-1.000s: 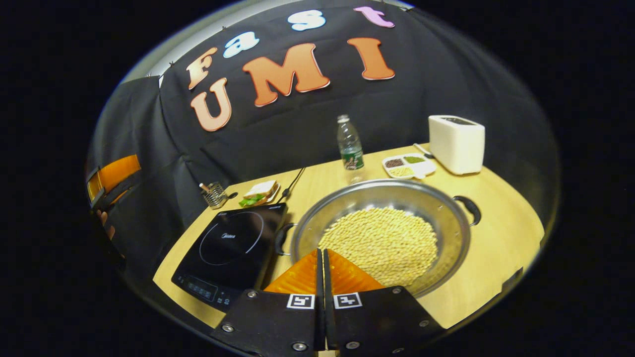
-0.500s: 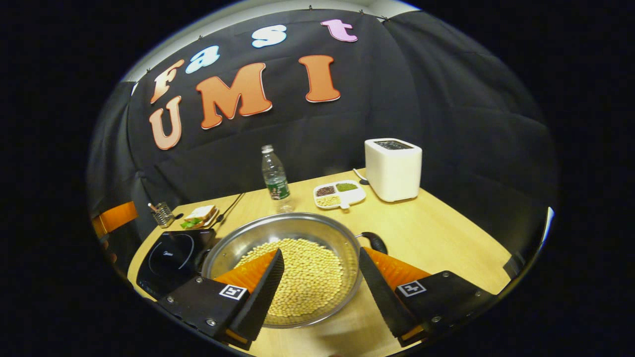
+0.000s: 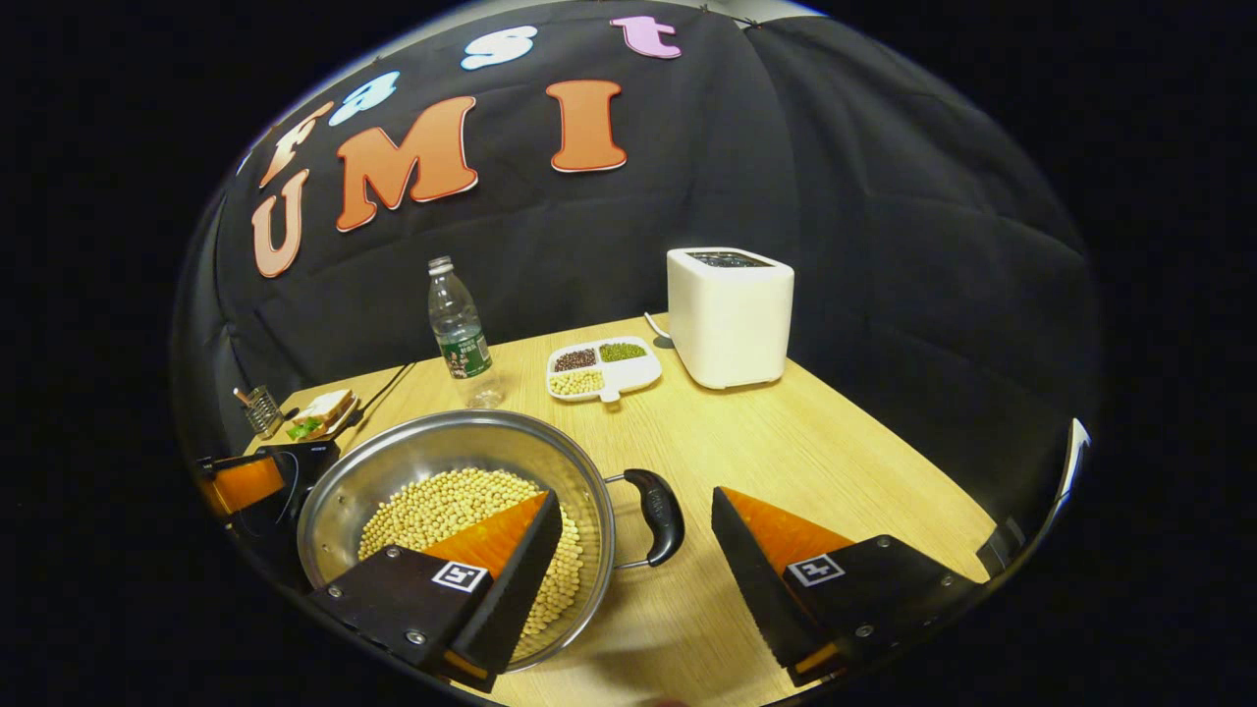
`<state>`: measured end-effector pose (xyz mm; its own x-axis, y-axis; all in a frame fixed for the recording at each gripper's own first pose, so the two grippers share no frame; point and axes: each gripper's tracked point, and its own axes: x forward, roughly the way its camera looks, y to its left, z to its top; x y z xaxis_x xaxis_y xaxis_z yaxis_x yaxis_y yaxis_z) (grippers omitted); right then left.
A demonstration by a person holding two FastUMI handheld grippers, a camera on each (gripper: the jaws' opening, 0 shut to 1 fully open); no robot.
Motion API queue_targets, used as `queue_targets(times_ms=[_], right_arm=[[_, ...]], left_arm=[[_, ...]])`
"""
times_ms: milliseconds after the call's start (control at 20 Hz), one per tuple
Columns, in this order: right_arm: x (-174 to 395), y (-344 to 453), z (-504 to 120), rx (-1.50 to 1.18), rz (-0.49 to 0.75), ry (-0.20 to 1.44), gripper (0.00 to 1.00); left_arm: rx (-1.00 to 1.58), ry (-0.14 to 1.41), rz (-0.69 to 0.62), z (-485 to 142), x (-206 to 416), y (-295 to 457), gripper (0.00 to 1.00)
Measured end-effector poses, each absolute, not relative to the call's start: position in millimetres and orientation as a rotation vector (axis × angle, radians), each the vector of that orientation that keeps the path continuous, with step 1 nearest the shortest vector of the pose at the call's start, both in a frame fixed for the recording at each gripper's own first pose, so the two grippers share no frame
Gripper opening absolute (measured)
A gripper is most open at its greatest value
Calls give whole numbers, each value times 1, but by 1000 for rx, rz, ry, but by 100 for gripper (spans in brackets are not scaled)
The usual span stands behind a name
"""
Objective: First push the handle of the pot to place it horizontally, then grasp the pot with both hands and set it on the induction cooktop.
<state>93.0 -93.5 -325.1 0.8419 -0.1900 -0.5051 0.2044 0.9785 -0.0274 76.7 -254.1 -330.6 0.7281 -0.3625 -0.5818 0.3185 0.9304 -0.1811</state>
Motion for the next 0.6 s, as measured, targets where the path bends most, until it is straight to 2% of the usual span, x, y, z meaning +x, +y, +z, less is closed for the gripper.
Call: queue_targets(times_ms=[400,600], right_arm=[[104,-104,-350,39,-208,596,96],[107,-105,-365,53,-207,649,96]], left_arm=[[-40,803,-378,-381,80,-268,98],[-13,840,-388,-394,84,-274,100]])
